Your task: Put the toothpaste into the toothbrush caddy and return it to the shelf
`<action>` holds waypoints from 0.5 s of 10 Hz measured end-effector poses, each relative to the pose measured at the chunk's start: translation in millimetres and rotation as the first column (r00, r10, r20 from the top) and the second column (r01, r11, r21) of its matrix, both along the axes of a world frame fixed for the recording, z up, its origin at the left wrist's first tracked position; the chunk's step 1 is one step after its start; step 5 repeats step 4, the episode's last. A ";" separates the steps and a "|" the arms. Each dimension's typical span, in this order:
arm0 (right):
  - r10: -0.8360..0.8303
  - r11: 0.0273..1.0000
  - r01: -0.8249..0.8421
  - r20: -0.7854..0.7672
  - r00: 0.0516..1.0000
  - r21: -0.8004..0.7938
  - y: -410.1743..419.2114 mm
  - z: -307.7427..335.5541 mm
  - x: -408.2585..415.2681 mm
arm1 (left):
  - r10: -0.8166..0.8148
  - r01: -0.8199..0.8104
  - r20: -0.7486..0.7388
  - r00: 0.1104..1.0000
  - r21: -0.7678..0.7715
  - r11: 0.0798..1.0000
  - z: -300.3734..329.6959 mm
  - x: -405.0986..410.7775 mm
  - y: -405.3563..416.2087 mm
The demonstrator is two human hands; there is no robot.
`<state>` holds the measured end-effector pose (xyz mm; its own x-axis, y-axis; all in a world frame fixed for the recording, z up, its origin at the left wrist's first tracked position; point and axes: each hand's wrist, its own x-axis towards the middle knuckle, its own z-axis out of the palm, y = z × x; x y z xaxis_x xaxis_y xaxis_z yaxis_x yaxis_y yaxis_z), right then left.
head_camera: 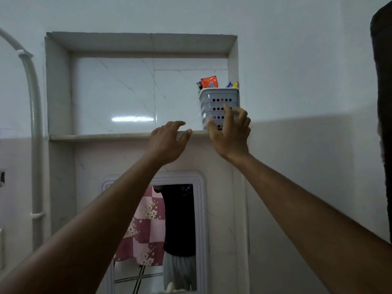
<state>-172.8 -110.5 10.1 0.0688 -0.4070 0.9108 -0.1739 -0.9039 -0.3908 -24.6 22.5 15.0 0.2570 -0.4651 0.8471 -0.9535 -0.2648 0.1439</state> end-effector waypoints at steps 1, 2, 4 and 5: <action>0.122 0.992 -0.119 0.088 0.989 -0.034 12.5 -3.5 -13.5 | -0.065 0.063 -0.025 0.998 -0.059 0.996 -5.4 -16.1 10.5; 0.195 0.979 -0.186 0.121 0.973 -0.077 25.0 -4.3 -28.8 | -0.088 0.084 -0.031 0.996 -0.115 0.990 -8.9 -31.1 23.8; 0.297 0.951 -0.268 0.216 0.930 -0.153 51.0 -13.4 -55.4 | -0.098 0.099 0.015 0.995 -0.197 0.975 -21.1 -53.5 56.9; 0.297 0.951 -0.268 0.216 0.930 -0.153 51.0 -13.4 -55.4 | -0.098 0.099 0.015 0.995 -0.197 0.975 -21.1 -53.5 56.9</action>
